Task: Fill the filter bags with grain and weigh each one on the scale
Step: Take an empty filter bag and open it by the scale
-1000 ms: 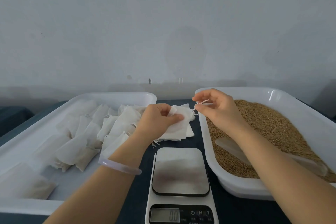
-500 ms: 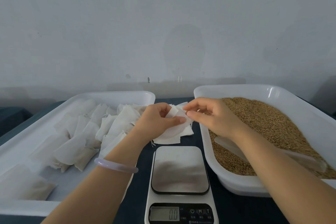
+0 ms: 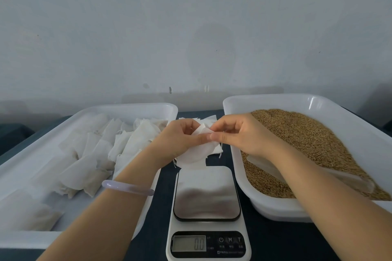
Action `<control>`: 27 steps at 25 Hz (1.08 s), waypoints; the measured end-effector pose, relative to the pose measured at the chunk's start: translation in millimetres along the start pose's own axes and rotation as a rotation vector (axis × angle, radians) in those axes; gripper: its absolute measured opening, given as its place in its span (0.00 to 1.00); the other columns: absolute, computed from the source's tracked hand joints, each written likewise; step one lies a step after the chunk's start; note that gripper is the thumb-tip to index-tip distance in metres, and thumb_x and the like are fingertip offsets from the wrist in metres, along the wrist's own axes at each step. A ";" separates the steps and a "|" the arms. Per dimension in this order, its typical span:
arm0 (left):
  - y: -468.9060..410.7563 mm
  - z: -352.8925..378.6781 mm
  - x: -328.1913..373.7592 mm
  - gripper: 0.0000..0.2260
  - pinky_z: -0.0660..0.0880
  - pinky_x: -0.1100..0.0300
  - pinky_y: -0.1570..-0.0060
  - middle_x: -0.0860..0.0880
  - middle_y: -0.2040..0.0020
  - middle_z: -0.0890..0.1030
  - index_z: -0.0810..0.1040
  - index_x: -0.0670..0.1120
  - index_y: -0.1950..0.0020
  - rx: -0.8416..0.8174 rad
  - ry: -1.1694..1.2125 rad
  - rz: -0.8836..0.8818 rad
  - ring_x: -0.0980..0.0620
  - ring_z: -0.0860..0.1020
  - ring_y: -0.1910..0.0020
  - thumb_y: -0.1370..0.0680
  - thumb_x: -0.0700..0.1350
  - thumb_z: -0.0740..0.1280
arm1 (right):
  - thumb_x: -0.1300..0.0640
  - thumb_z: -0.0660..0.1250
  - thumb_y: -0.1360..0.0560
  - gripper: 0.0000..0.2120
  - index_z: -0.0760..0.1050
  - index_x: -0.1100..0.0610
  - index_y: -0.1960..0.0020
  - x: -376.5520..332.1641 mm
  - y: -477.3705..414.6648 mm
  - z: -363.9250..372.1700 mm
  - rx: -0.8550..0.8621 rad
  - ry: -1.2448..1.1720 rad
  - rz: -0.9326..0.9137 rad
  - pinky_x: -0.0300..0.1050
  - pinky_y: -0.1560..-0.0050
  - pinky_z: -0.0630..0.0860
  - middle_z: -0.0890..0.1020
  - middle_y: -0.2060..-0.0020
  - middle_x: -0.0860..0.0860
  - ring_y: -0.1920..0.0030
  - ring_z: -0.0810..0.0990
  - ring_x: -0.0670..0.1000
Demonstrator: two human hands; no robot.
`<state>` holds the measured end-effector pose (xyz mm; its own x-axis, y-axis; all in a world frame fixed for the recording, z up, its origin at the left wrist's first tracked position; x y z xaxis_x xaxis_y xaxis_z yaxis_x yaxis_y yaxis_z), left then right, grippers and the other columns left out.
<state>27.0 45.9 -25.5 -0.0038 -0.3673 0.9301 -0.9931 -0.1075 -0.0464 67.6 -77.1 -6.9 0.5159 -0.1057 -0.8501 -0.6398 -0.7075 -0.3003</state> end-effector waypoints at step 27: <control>7.9 23.3 -0.8 0.42 0.68 0.50 0.33 0.43 0.43 0.81 0.69 0.43 0.31 -0.357 0.101 -0.056 0.48 0.78 0.41 0.43 0.55 0.74 | 0.46 0.68 0.28 0.05 0.82 0.43 0.59 -12.3 9.3 17.0 -0.179 0.065 -0.022 0.46 0.41 0.72 0.84 0.57 0.45 0.50 0.80 0.46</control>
<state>21.9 23.9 -35.1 0.0575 -0.2752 0.9597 -0.9703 0.2107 0.1186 45.6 -70.5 -6.6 0.5683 -0.1300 -0.8125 -0.5195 -0.8224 -0.2319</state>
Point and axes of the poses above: each hand's wrist, its own y-axis away from the middle knuckle, its own z-axis out of the palm, x = y × z, the point moved 9 cm from there along -y, towards the middle knuckle
